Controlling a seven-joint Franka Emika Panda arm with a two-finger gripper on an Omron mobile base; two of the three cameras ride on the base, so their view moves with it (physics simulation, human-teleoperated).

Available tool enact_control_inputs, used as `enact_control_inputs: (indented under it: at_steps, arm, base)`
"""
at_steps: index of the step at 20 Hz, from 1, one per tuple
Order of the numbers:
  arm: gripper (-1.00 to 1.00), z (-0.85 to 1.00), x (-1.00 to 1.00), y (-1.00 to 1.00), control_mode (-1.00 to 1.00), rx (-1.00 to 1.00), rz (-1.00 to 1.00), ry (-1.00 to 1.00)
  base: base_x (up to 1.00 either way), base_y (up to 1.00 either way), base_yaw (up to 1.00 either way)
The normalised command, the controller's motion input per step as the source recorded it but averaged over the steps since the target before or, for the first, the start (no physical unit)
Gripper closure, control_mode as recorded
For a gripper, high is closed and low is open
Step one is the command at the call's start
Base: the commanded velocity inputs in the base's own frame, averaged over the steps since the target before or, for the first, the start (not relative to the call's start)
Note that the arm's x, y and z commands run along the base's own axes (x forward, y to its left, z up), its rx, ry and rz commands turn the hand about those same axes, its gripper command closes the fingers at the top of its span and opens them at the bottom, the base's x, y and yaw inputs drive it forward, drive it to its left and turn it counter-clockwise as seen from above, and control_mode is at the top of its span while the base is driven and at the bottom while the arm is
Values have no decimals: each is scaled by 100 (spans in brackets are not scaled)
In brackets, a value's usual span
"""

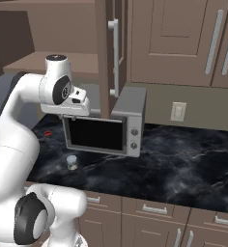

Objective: Restock the canned food cabinet by taking the new fresh canned food from the counter and placing it in the cabinet. Then, take the old canned food from the cabinet and place it on the counter.

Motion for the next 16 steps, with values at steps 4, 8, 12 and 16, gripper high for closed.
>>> enact_control_inputs:
  at_steps: [4,8,12,16]
  arm:
    - [-100,0,0,0,-100,0,0,0]
    - [-100,0,0,0,-100,0,0,0]
    - [-100,0,-5,0,-100,0,0,0]
    - [-100,-9,-9,10,-100,4,0,2]
  base:
    - [0,0,0]
    - [0,0,0]
    - [0,0,0]
    - [0,0,0]
